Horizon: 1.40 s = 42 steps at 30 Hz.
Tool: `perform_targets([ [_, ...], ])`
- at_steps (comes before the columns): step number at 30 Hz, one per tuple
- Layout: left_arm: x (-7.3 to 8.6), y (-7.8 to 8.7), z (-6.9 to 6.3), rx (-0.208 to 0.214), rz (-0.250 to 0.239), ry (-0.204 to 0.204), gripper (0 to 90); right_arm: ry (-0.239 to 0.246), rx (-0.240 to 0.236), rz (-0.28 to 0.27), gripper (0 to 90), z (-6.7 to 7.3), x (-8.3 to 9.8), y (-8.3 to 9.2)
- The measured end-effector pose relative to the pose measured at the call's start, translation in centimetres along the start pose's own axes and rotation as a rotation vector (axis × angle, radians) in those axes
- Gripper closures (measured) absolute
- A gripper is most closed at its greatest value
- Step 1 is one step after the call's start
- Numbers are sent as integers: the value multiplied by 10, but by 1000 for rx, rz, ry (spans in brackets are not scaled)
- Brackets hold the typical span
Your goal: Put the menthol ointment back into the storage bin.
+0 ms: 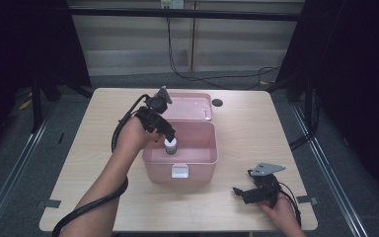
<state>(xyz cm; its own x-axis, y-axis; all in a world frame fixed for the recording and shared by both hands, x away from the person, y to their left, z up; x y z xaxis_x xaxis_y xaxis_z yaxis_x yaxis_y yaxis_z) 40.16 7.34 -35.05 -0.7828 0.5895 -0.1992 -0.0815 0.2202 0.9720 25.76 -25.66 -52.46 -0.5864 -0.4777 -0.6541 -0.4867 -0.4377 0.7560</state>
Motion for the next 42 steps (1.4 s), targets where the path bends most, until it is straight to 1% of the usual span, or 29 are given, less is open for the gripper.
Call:
perform_targets([
  [3,3,6,1,4,-11,-2,239,0,0,0,102,0,0,0],
  [4,3,8,1,12,-15,-13,239,0,0,0,102,0,0,0],
  [5,4,10,2,19,-14,-13,239,0,0,0,102,0,0,0],
  [12,12,18,2,20,-32,-22,237,0,0,0,102,0,0,0],
  [17,19,24,5,25,-43,-27,237,0,0,0,102,0,0,0],
  [24,35,34,16,26,-72,-21,236,0,1,0,102,0,0,0],
  [25,37,34,17,24,-76,-11,236,0,1,0,102,0,0,0],
  [26,40,35,19,21,-73,-12,236,0,0,0,102,0,0,0],
  [32,55,35,30,24,-82,1,229,0,0,0,102,0,0,0],
  [34,59,35,33,20,-86,-2,228,0,0,0,102,0,0,0],
  [40,73,32,42,9,-96,12,216,0,0,0,102,0,0,0],
  [42,78,32,46,8,-107,18,215,-3,0,2,102,0,0,0],
])
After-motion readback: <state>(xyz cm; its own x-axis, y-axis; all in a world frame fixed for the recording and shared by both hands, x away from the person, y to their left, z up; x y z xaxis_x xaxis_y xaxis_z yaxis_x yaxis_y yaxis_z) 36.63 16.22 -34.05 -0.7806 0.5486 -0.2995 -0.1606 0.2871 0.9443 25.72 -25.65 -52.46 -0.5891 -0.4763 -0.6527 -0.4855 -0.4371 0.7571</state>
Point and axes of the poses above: each handheld gripper's, and its own axes: y roughly backward along the jaws, x roughly out of its underside, z roughly to its left, the point moved 2 cm from there along -y, roughly forward along the jaws, and after that the axes turned 5 degrees about z, right-handed, at the moved point
